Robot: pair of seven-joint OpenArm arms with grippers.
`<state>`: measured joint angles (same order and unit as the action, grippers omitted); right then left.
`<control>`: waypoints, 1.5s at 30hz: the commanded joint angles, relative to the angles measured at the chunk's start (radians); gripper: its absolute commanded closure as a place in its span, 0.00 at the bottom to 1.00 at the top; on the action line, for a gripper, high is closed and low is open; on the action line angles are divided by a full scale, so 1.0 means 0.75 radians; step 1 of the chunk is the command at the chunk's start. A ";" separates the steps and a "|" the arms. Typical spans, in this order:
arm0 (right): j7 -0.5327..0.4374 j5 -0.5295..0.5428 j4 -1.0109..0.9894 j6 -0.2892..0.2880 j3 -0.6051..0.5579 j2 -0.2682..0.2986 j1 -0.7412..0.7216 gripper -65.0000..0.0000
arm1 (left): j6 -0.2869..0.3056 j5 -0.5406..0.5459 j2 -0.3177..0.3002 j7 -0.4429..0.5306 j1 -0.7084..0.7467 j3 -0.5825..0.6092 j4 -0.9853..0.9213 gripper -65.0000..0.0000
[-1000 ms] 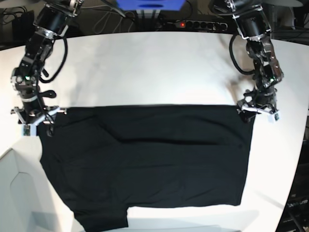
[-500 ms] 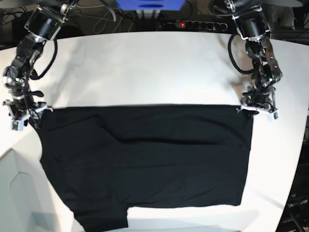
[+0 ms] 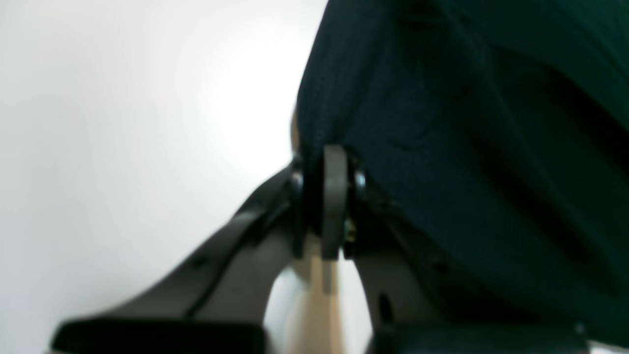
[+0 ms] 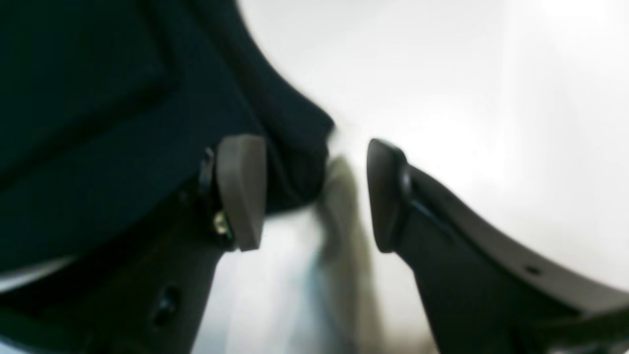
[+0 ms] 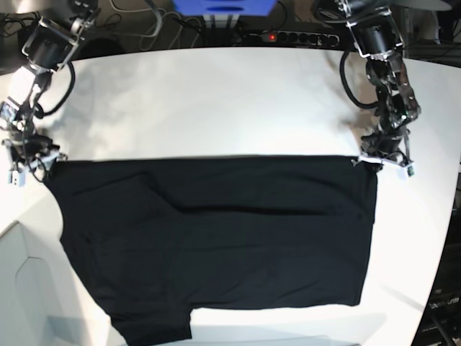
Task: Fold the T-shirt properly
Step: 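Lower the held shoulder edges back onto the table and release, then regrasp the shirt edge and drag it toward the robot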
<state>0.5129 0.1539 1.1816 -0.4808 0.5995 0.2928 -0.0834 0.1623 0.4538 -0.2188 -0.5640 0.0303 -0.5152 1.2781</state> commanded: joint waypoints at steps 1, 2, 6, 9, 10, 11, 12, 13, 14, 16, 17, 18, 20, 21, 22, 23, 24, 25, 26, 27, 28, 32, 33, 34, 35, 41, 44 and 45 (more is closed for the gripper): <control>-0.032 0.019 0.023 0.002 -0.002 0.016 -0.025 0.49 | -0.005 -0.015 -0.014 -0.041 0.002 -0.002 0.005 1.00; -0.032 0.019 0.023 0.002 -0.002 0.012 -0.021 0.49 | -0.005 -0.015 -0.014 -0.041 0.002 -0.002 0.005 1.00; -0.032 0.019 0.013 0.000 -0.002 -0.013 -0.002 0.50 | -0.005 -0.013 -0.014 -0.041 0.020 -0.002 0.007 1.00; -0.032 0.019 0.003 0.000 -0.002 -0.013 0.020 0.51 | -0.005 -0.009 -0.014 -0.041 0.028 -0.002 0.007 1.00; -0.032 0.019 0.003 -0.008 -0.002 -0.013 0.022 0.54 | -0.005 -0.011 -0.014 -0.041 0.028 -0.002 0.007 1.00; -0.032 0.019 -0.003 -0.031 -0.002 -0.013 0.024 0.58 | -0.005 -0.011 -0.014 -0.041 0.032 -0.002 0.007 1.00; -0.032 0.019 -0.016 -0.060 -0.002 -0.013 0.024 0.63 | -0.005 -0.011 -0.014 -0.041 0.047 -0.002 0.007 1.00; -0.032 0.019 -0.028 -0.088 -0.002 -0.011 0.024 0.70 | -0.005 -0.009 -0.016 -0.041 0.057 -0.002 0.011 1.00; -0.032 0.017 -0.038 -0.109 -0.002 -0.009 0.024 0.76 | -0.005 -0.009 -0.016 -0.041 0.061 -0.002 0.011 1.00; -0.032 0.015 -0.048 -0.119 0.004 -0.007 0.026 0.93 | -0.005 -0.013 -0.016 -0.041 0.067 -0.002 0.009 1.00; -0.028 0.015 -0.044 -0.119 0.004 -0.005 0.032 1.00 | -0.005 -0.013 -0.016 -0.041 0.069 -0.002 0.013 1.00; -0.024 0.015 -0.036 -0.121 0.004 0.001 0.053 1.00 | -0.005 -0.013 -0.016 -0.041 0.079 -0.002 0.019 1.00; -0.028 0.017 -0.003 -0.123 -0.002 0.010 0.081 1.00 | -0.009 -0.007 -0.016 -0.041 0.106 -0.002 0.032 1.00; -0.026 0.017 0.027 -0.123 0.000 0.005 0.096 1.00 | -0.011 -0.007 -0.016 -0.041 0.114 -0.002 0.050 1.00; -0.022 0.019 0.064 -0.123 0.004 0.005 0.116 1.00 | -0.011 -0.007 -0.016 -0.045 0.128 -0.002 0.071 1.00; -0.022 0.019 0.109 -0.123 0.006 0.003 0.143 1.00 | -0.015 -0.007 -0.016 -0.053 0.147 -0.002 0.099 1.00; -0.022 0.019 0.152 -0.125 0.006 0.003 0.165 1.00 | -0.015 -0.007 -0.016 -0.053 0.165 -0.002 0.132 1.00; -0.022 0.021 0.199 -0.125 0.008 -0.001 0.190 1.00 | -0.015 -0.007 -0.016 -0.053 0.188 -0.004 0.177 1.00; -0.022 0.021 0.244 -0.125 0.008 -0.009 0.216 1.00 | -0.015 -0.007 -0.016 -0.055 0.212 -0.004 0.214 1.00; -0.022 0.021 0.295 -0.125 0.008 -0.017 0.245 1.00 | -0.015 -0.007 -0.016 -0.055 0.245 -0.004 0.257 1.00; -0.022 0.021 0.351 -0.125 0.010 -0.017 0.278 1.00 | -0.015 -0.007 -0.016 -0.055 0.276 -0.004 0.302 1.00; -0.020 0.094 0.549 -0.125 0.030 -0.027 0.403 1.00 | -0.015 -0.007 -0.016 -0.055 0.405 -0.044 0.482 1.00; -0.020 0.125 0.596 -0.125 0.047 -0.027 0.431 1.00 | -0.015 -0.007 -0.010 -0.055 0.429 -0.073 0.523 1.00; -0.018 0.142 0.631 -0.125 0.059 -0.027 0.446 1.00 | -0.015 -0.007 -0.008 -0.055 0.445 -0.096 0.557 1.00; -0.018 0.152 0.662 -0.125 0.069 -0.027 0.456 1.00 | -0.015 -0.007 -0.008 -0.055 0.462 -0.114 0.590 1.00; 0.000 0.150 0.782 -0.125 0.092 -0.011 0.448 1.00 | -0.015 -0.007 -0.016 -0.057 0.456 -0.165 0.668 1.00; 0.095 0.148 0.805 -0.125 0.081 0.018 0.343 1.00 | -0.017 -0.011 -0.016 -0.059 0.405 -0.165 0.670 1.00; 0.127 0.148 0.805 -0.125 0.079 0.024 0.309 1.00 | -0.017 -0.013 -0.016 -0.059 0.390 -0.169 0.670 1.00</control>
<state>0.6456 0.2565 1.7641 -0.5793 0.6529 0.2863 0.1589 0.1543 0.4484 -0.2161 -0.6399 0.3328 -0.6292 1.7607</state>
